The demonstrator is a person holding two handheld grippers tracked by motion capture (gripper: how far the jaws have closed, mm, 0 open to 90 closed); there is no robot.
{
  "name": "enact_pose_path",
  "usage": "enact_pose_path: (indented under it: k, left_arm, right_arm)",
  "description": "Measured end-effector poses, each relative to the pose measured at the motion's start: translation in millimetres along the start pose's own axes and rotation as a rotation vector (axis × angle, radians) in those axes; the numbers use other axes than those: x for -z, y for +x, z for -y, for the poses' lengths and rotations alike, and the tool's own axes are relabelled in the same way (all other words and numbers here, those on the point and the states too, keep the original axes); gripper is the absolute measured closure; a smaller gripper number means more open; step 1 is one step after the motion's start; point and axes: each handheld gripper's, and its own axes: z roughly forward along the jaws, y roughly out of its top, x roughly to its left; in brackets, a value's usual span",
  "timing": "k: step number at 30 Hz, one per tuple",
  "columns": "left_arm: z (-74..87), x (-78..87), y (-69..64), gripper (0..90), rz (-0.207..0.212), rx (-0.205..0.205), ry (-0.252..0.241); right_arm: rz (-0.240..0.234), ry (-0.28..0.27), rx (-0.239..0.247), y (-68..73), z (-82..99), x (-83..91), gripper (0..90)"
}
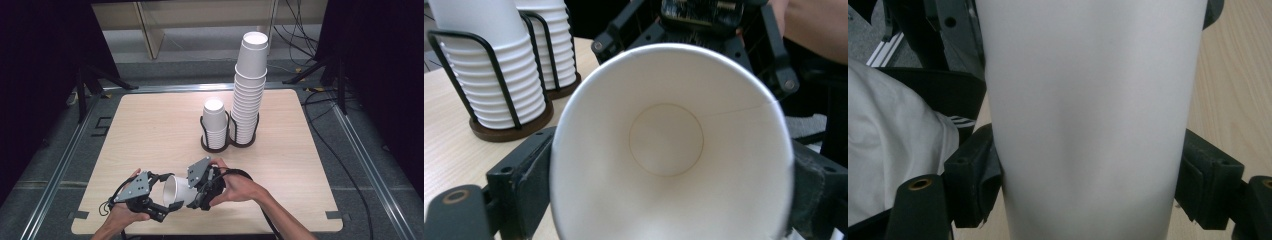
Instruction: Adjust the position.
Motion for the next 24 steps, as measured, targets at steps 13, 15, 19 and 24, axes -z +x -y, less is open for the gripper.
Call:
enact_pose_path:
  k: [13,15,19,24]
  left_arm:
    - [-2.3,4.1,1.4,11.1,-0.009,0.029,-0.041]
    - [-3.0,5.5,2.4,11.3,-0.018,0.032,-0.052]
    - [-2.8,5.0,3.2,11.3,-0.024,0.049,-0.090]
    - [-4.3,15.1,5.8,14.7,-0.069,0.053,-0.126]
  right_arm:
    - [-0.017,-0.055,-0.037,-3.5,7.8,4.3,23.8]
    - [-0.032,-0.077,-0.070,-3.4,10.5,5.3,23.9]
    - [-0.045,-0.100,-0.088,-5.6,13.9,6.3,23.9]
    - [0.000,-0.162,-0.182,-17.4,36.3,11.9,23.4]
